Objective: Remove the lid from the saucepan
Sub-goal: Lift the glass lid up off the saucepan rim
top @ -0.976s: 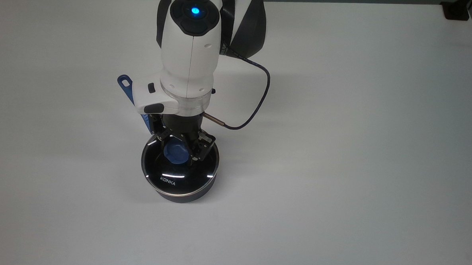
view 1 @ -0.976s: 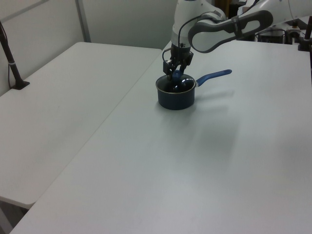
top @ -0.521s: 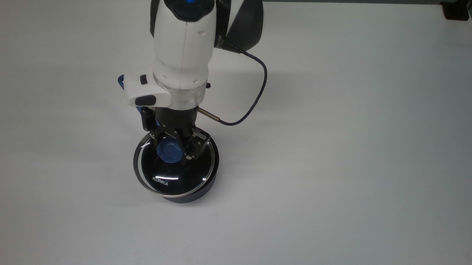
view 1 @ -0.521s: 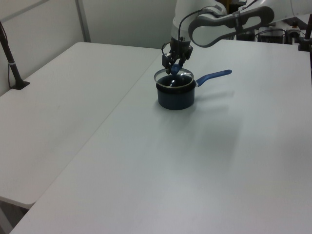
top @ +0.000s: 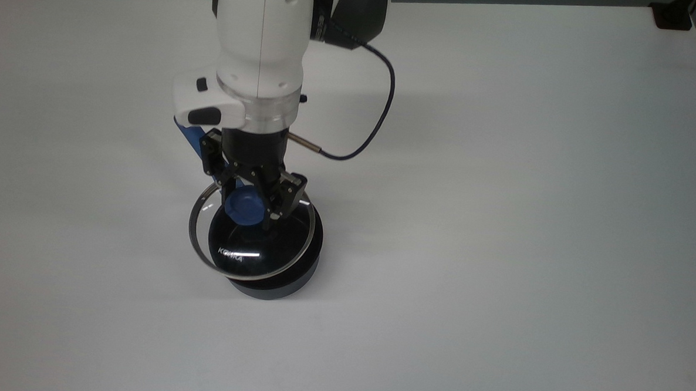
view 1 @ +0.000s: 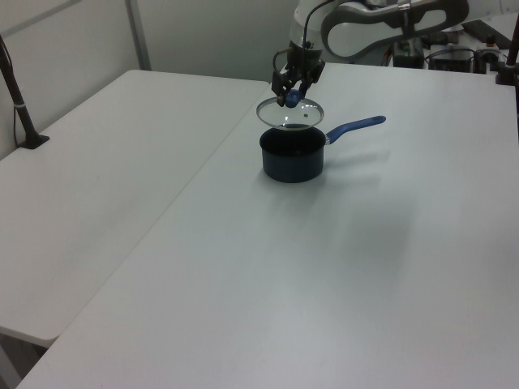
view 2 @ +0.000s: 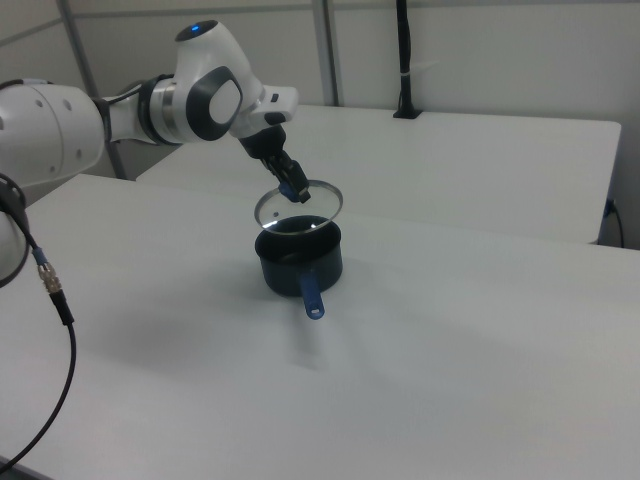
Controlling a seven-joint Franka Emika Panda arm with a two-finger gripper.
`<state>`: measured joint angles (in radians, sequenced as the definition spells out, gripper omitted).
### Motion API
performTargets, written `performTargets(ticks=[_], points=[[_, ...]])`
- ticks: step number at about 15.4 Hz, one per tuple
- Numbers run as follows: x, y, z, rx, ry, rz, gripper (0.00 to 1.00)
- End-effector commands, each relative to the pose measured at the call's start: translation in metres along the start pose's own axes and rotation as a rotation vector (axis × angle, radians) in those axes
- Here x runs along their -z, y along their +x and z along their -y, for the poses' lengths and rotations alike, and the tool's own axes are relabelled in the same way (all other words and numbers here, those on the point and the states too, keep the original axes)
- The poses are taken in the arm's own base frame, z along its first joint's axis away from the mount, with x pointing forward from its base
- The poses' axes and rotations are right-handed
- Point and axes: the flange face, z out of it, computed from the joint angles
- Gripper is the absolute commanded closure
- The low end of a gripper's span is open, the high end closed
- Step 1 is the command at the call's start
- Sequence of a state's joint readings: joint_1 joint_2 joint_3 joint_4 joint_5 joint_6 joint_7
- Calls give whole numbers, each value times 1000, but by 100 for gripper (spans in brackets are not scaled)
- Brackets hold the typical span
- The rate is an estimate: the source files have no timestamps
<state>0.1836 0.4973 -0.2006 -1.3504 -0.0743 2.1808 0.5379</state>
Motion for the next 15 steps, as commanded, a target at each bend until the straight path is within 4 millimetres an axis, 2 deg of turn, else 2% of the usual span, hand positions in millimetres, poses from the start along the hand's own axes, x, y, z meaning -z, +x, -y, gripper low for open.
performTargets(ticks=[1,5,7,9,12,15], points=[[28,-29,-6,14,2,19,39],[53,-48,-19,52,25,34,40],[55,-59,-23,72,28,51,39],[55,-80,-14,118,34,76,39],[65,-116,-13,195,51,111,39],[65,-145,-11,233,55,143,39]])
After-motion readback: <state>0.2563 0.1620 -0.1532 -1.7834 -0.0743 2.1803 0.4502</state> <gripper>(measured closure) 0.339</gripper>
